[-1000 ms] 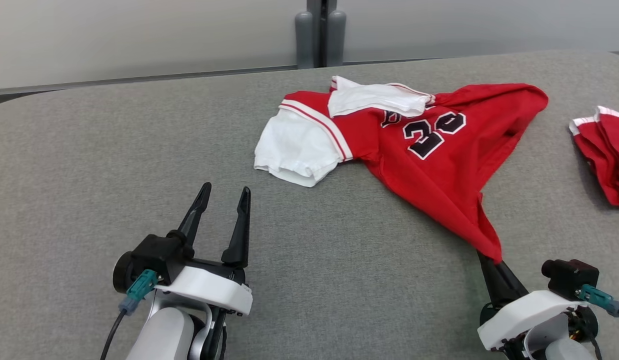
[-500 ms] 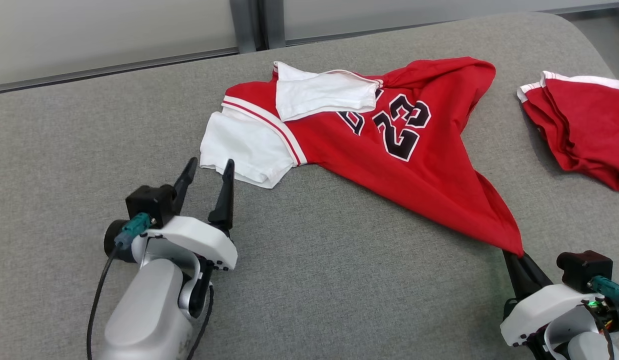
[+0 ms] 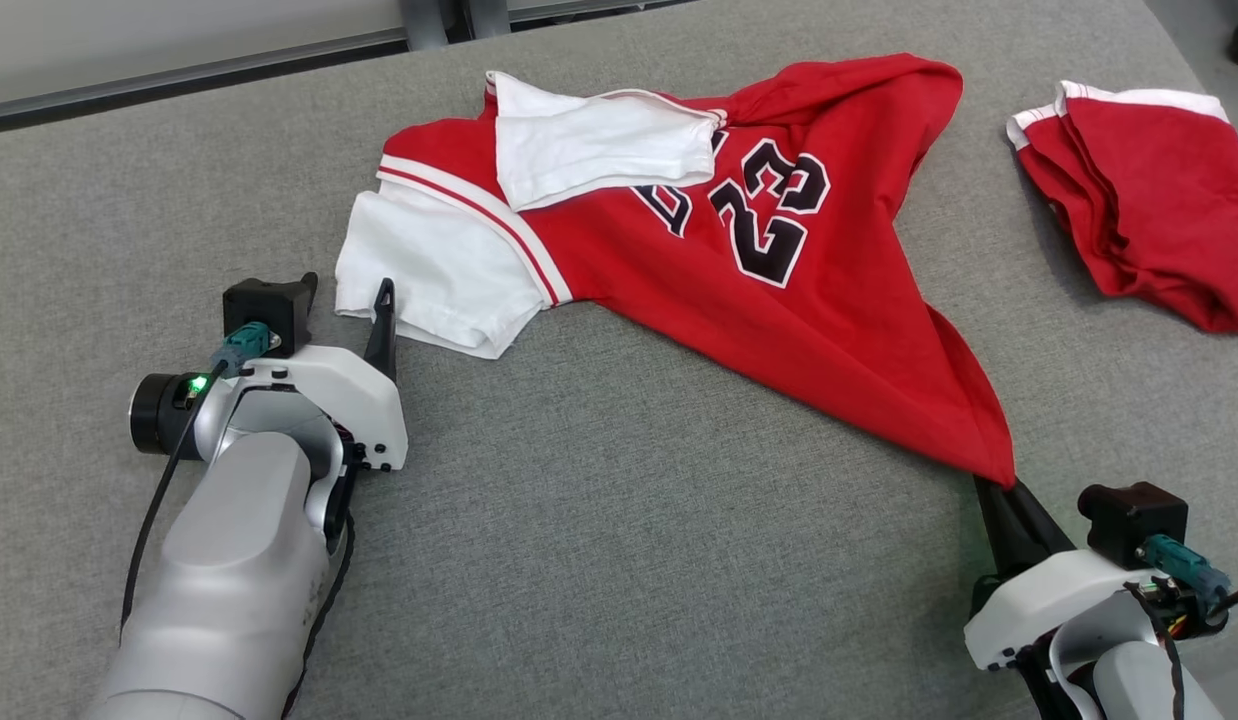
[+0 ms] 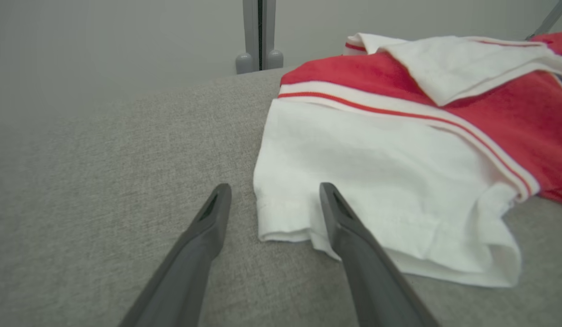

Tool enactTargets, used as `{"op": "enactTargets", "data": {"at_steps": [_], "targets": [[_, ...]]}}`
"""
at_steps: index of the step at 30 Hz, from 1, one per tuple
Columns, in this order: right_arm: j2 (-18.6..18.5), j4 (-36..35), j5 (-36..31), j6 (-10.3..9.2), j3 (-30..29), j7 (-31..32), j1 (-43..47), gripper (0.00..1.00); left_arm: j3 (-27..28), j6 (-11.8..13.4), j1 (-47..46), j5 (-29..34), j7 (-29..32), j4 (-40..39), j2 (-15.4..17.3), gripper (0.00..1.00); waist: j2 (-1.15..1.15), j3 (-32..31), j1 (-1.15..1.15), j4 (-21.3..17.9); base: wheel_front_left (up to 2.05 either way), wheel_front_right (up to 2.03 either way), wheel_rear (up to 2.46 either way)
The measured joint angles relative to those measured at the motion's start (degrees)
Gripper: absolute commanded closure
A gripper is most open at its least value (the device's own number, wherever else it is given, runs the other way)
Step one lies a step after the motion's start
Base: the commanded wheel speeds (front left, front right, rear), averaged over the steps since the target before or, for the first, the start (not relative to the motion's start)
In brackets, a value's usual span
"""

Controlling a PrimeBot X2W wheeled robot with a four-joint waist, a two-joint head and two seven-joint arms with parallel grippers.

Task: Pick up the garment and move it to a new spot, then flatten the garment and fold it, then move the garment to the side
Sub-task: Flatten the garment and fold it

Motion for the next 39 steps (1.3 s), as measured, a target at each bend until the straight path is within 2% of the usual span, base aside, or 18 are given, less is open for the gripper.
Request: {"op": "enactTargets", "data": {"at_steps": [2,6,7,8,9,14,16,23,29,33,35,39], "targets": [[0.33,0.36,-0.04,0.00,0.08,-0.37,-0.34,1.00,-0.40,-0.04,-1.04,0.24,-0.24,1.85,0.02,0.00,0.00,0.35,0.00,-0.26,0.00,0.00,0.00],[0.64,1.37,-0.49,0.00,0.38,-0.93,-0.73,1.00,-1.09,-1.68,-2.61,0.21,-0.42,5.34,-0.11,0.00,0.00,0.41,0.00,-0.52,0.00,0.00,0.00],[0.63,1.56,-0.53,0.01,0.35,-1.16,-0.78,1.00,-1.20,-2.01,-2.89,0.13,-0.42,6.02,-0.18,0.21,0.00,0.35,0.00,-0.53,0.00,0.00,0.00],[0.63,1.74,-0.54,0.00,0.34,-1.25,-0.85,1.00,-1.46,-2.27,-3.21,0.13,-0.42,6.70,-0.22,0.65,0.00,0.29,0.00,-0.52,0.00,0.00,0.00],[0.63,1.89,-0.59,0.01,0.27,-1.38,-1.01,1.00,-1.67,-2.63,-3.46,0.12,-0.49,7.16,-0.27,1.00,0.00,0.23,0.00,-0.47,0.00,0.00,0.00],[0.15,2.02,-0.71,0.01,-0.18,-2.65,-1.96,1.00,-1.90,-4.05,-3.64,-0.49,-1.24,7.37,-0.83,1.00,0.00,-0.29,0.00,0.53,0.00,0.00,0.00],[-0.65,1.40,-1.18,0.00,-0.76,-3.65,-2.78,1.00,-1.32,-4.38,-3.54,-0.94,-1.46,4.16,-0.77,1.00,0.00,-0.99,0.00,1.51,0.00,0.00,0.00],[-4.91,-3.03,-1.16,0.00,-1.30,-4.31,-7.75,1.00,0.59,-6.21,1.91,-4.65,-1.57,-14.81,-1.36,1.00,0.00,-4.26,0.00,4.93,0.00,0.00,0.00],[-9.92,-8.66,-0.02,0.01,-1.72,-3.75,-16.21,1.00,-0.63,-6.48,3.57,-15.95,-1.57,-32.34,-1.97,1.00,0.00,-9.40,0.00,8.14,0.00,0.00,0.00],[-11.14,-11.90,-0.08,0.00,-3.21,-1.69,-21.07,1.00,1.20,-6.48,3.38,-20.94,-1.56,-42.02,-0.21,1.00,0.00,-13.55,0.00,9.93,0.00,0.00,0.00],[-11.46,-14.19,-1.12,0.01,-3.92,-0.36,-22.37,1.00,2.50,-5.99,3.18,-22.40,-0.80,-46.52,0.08,1.00,0.00,-15.57,0.00,10.71,0.00,0.00,0.00],[-11.63,-19.74,-1.04,0.00,-7.33,3.41,-22.85,1.00,3.66,-2.56,2.47,-23.50,2.77,-55.59,0.25,1.00,0.00,-18.68,0.00,12.42,0.00,0.00,0.00]]}}
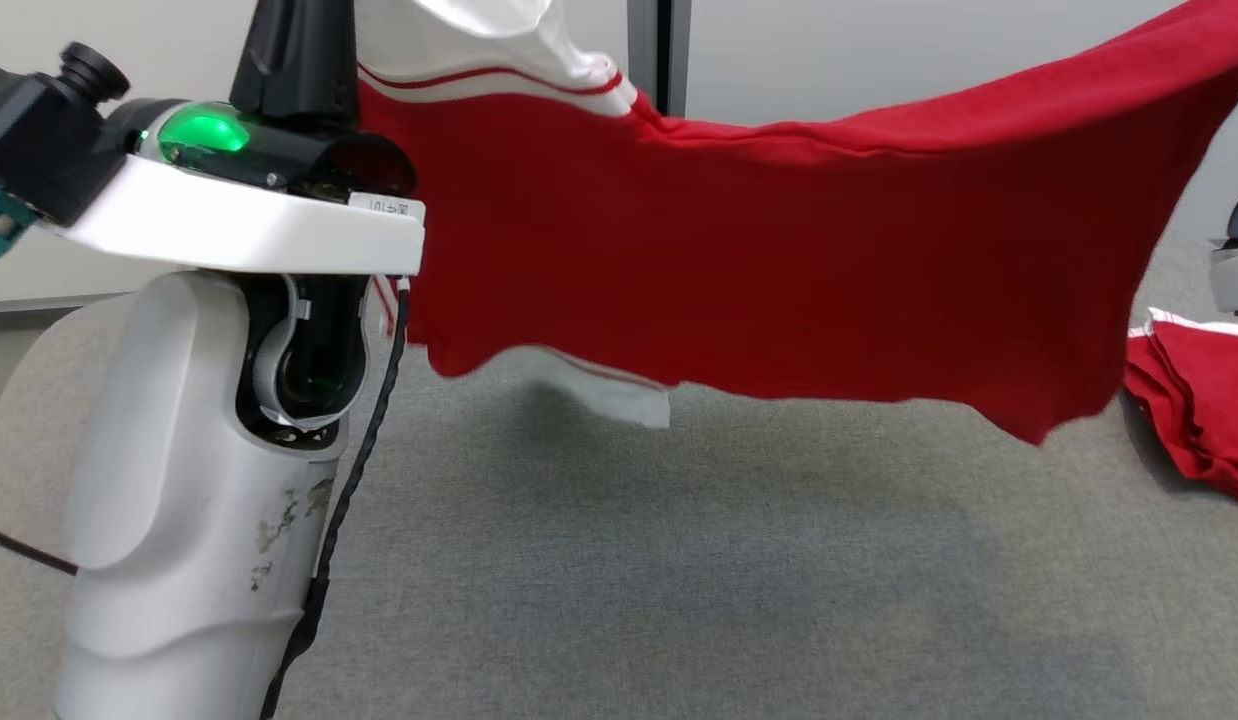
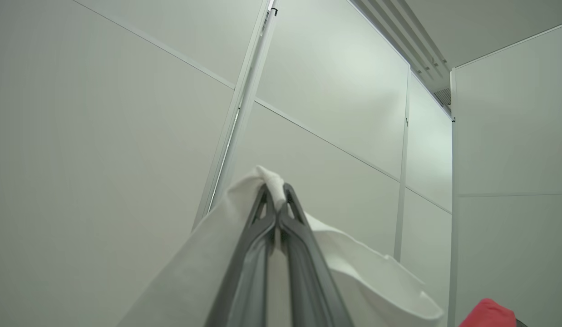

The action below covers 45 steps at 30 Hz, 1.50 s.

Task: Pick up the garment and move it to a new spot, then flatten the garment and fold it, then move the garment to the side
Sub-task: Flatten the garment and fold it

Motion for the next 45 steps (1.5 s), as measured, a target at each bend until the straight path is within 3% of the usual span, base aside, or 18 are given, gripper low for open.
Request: {"op": "enactTargets", "data": {"at_steps": [7,12,17,25,31,37,45], "targets": [[0.80,-6.94,1.69,0.01,-2.78,8.89,-0.30,1.00,1.23,7.17,-0.62,-2.03,7.20,-10.03,0.03,1.00,0.00,0.78,0.00,1.97,0.00,0.00,0.00],[0.81,-5.83,3.68,0.00,-2.02,12.37,-6.73,1.00,1.68,8.64,-6.05,-1.74,10.00,-8.54,1.01,1.00,0.00,4.47,0.00,1.92,0.00,0.00,0.00],[1.91,2.50,5.70,0.00,2.21,13.26,-20.04,1.00,3.81,8.54,-16.57,-1.87,11.24,0.46,2.46,1.00,0.00,10.98,0.00,1.47,0.00,0.00,0.00],[1.79,23.06,0.59,0.01,5.75,3.88,-42.77,1.00,6.73,4.33,-38.91,0.04,3.97,17.39,5.10,1.00,0.00,22.28,0.00,0.41,0.00,0.00,0.00],[3.08,35.95,-0.67,0.02,8.36,-2.50,-49.01,1.00,6.82,0.90,-45.65,0.65,-1.03,26.38,4.70,1.00,0.00,27.28,0.00,0.62,0.00,0.00,0.00],[4.11,43.76,1.24,0.01,14.04,-6.42,-48.63,1.00,5.81,-1.45,-45.11,0.71,-2.81,32.81,4.38,1.00,0.00,29.45,0.00,1.92,0.00,0.00,0.00],[4.87,53.11,2.31,0.01,22.87,-11.20,-37.09,1.00,-0.64,-3.56,-29.61,3.25,-4.03,40.08,4.39,1.00,0.00,27.32,0.00,3.41,0.00,0.00,0.00]]}}
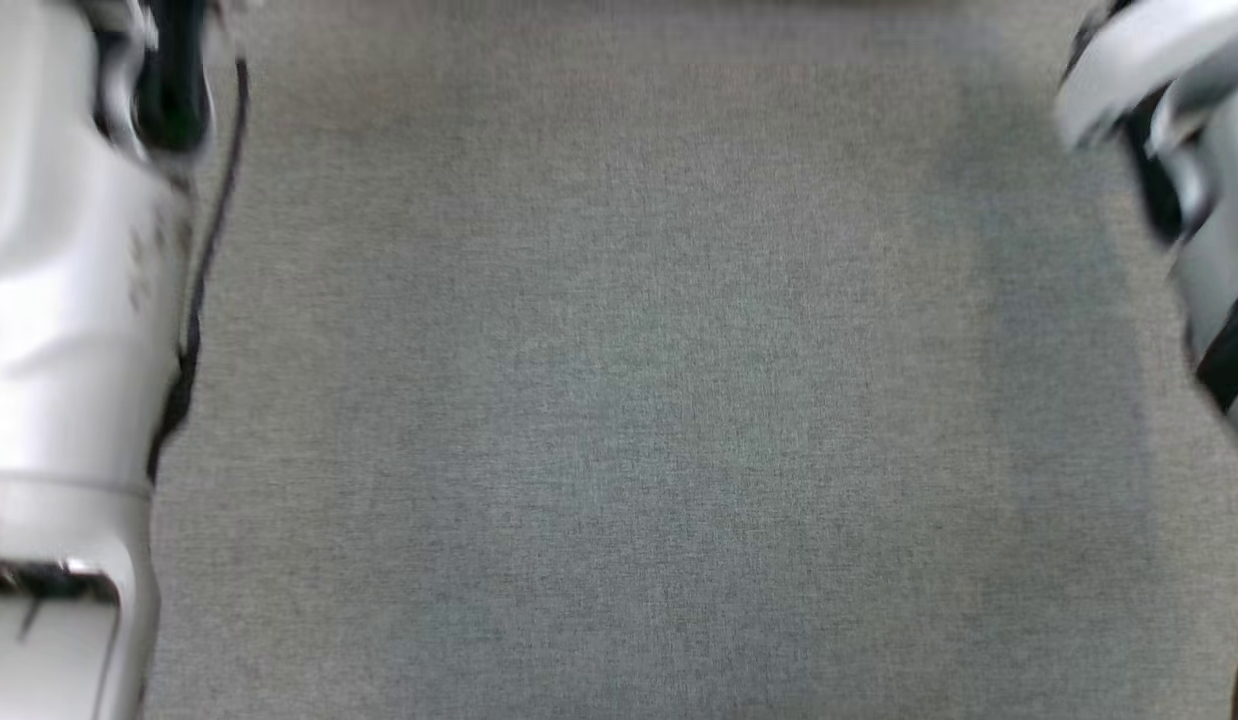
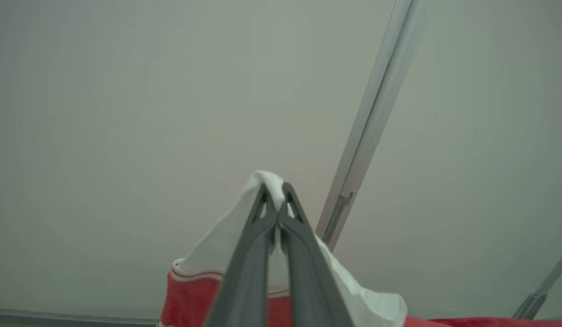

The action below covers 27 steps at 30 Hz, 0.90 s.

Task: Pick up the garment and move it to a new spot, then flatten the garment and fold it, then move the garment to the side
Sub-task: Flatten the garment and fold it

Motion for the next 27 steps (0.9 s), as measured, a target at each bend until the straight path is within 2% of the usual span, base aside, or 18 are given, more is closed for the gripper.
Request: {"op": "enactTargets", "data": {"at_steps": [7,12,16,22,23,27], "targets": [[0.58,5.30,3.36,0.00,9.24,-0.21,11.72,1.00,-5.42,-0.35,16.46,1.62,-0.24,2.31,2.48,1.00,0.00,-6.61,0.00,0.46,0.00,0.00,0.00],[0.08,6.25,9.02,0.01,14.44,3.65,20.12,1.00,-11.38,-0.37,26.91,-0.18,-0.10,1.71,4.87,1.00,0.00,-12.27,0.00,0.60,0.00,0.00,0.00],[-1.86,4.49,13.71,0.02,18.00,6.66,25.13,1.00,-17.29,-0.37,32.73,-1.79,2.66,-0.76,7.45,1.00,0.00,-16.36,0.00,0.75,0.00,0.00,0.00],[-5.38,1.23,19.76,0.05,21.91,9.80,29.84,1.00,-25.62,-0.43,38.74,-0.98,5.57,-5.58,13.40,1.00,0.00,-20.73,0.00,1.05,0.00,0.00,0.00],[-6.54,-0.03,21.39,0.05,23.37,10.92,31.21,1.00,-28.29,-0.43,40.56,-1.51,7.99,-7.50,14.69,1.00,0.00,-21.73,0.00,1.25,0.00,0.00,0.00],[-9.18,-3.21,24.44,0.05,26.49,12.79,33.02,1.00,-33.26,-0.43,43.68,-5.50,14.10,-13.19,18.42,1.00,0.00,-23.42,0.00,1.64,0.00,0.00,0.00]]}}
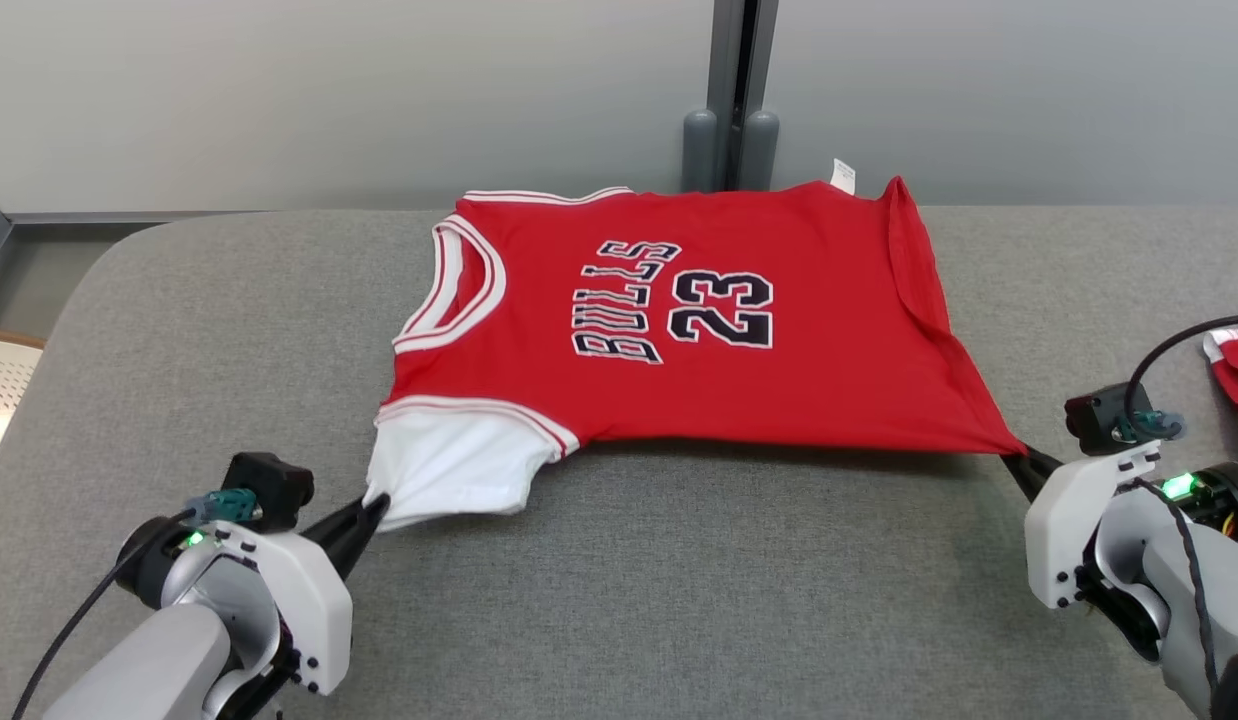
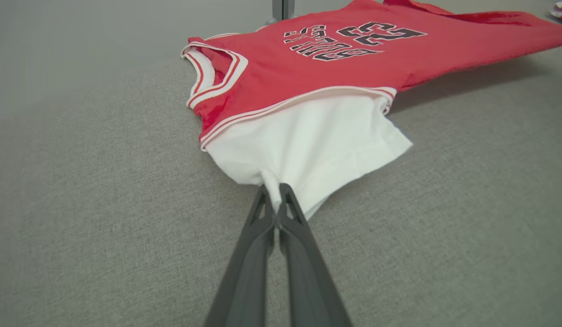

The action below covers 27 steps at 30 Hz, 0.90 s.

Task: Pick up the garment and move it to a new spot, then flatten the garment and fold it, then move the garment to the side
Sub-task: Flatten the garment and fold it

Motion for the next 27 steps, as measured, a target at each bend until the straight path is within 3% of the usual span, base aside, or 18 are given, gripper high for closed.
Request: {"op": "enactTargets", "data": {"at_steps": [9,14,18,27], "targets": [[-8.15,-11.48,8.93,0.00,8.18,6.38,3.38,1.00,-7.98,0.00,3.73,-10.61,9.85,-13.91,9.33,1.00,0.00,-3.03,0.00,0.54,0.00,0.00,0.00],[-13.50,-19.39,15.73,-0.01,12.95,12.85,5.43,1.00,-11.44,0.00,5.43,-18.28,15.48,-20.61,14.41,1.00,0.00,-4.67,0.00,0.37,0.00,0.00,0.00],[-17.98,-24.65,19.28,-0.01,16.06,16.38,5.71,1.00,-12.65,0.01,5.91,-22.81,17.49,-24.76,17.71,1.00,0.00,-5.14,0.00,-0.02,0.00,0.00,0.00],[-24.43,-34.30,23.86,0.00,20.08,22.97,6.39,1.00,-13.83,0.01,7.75,-28.81,21.13,-30.51,24.25,1.00,0.00,-5.39,0.00,-0.82,0.00,0.00,0.00]]}}
